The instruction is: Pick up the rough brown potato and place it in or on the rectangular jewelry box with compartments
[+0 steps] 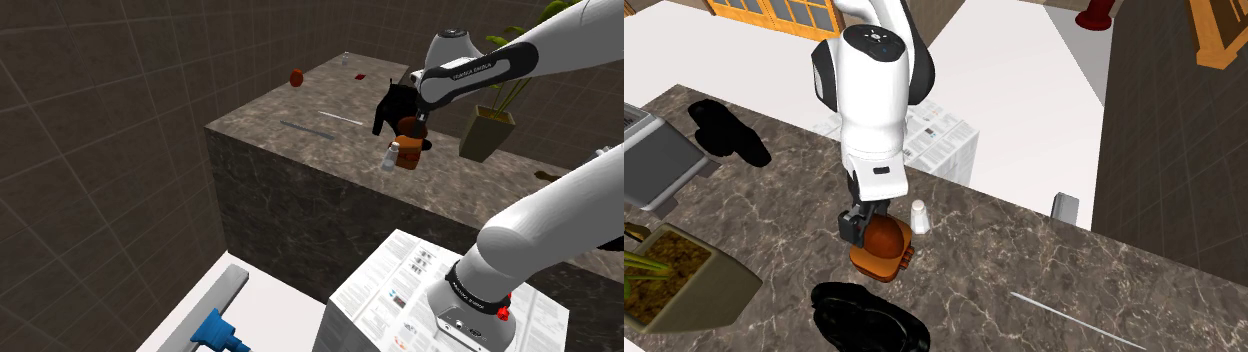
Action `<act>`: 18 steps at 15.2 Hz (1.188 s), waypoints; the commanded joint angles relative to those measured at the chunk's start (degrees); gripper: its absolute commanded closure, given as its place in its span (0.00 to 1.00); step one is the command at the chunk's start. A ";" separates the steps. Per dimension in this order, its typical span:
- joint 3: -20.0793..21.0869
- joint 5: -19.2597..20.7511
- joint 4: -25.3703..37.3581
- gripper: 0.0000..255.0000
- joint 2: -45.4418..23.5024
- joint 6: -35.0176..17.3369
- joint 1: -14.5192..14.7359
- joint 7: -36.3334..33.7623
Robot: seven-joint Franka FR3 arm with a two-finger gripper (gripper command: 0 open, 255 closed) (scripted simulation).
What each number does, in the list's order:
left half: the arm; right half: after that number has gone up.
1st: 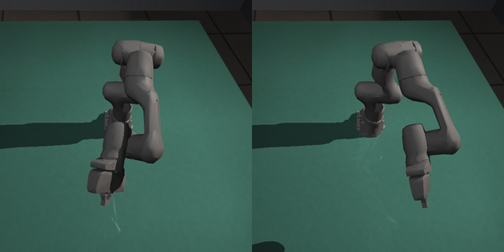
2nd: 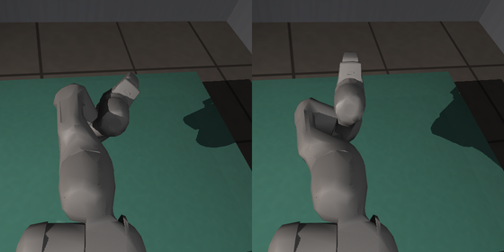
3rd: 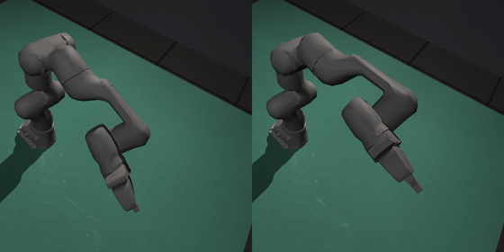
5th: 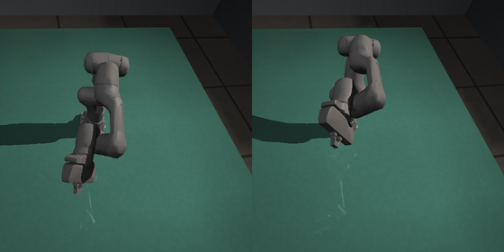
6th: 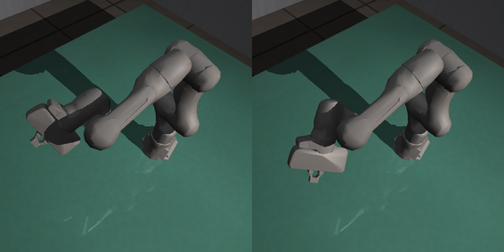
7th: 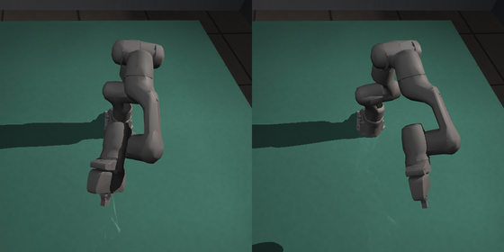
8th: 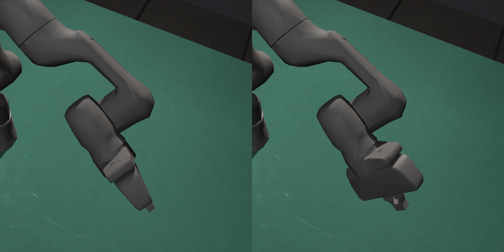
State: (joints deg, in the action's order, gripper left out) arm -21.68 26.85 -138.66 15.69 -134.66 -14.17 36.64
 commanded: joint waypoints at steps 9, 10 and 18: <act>0.56 -0.19 0.55 0.00 1.46 2.10 0.19 0.03; 1.12 -0.41 1.19 0.00 2.83 4.21 0.39 0.07; 2.19 -0.89 2.54 0.00 5.04 7.93 0.72 0.19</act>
State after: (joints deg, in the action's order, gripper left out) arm -19.51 25.97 -136.14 20.72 -126.78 -13.46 36.83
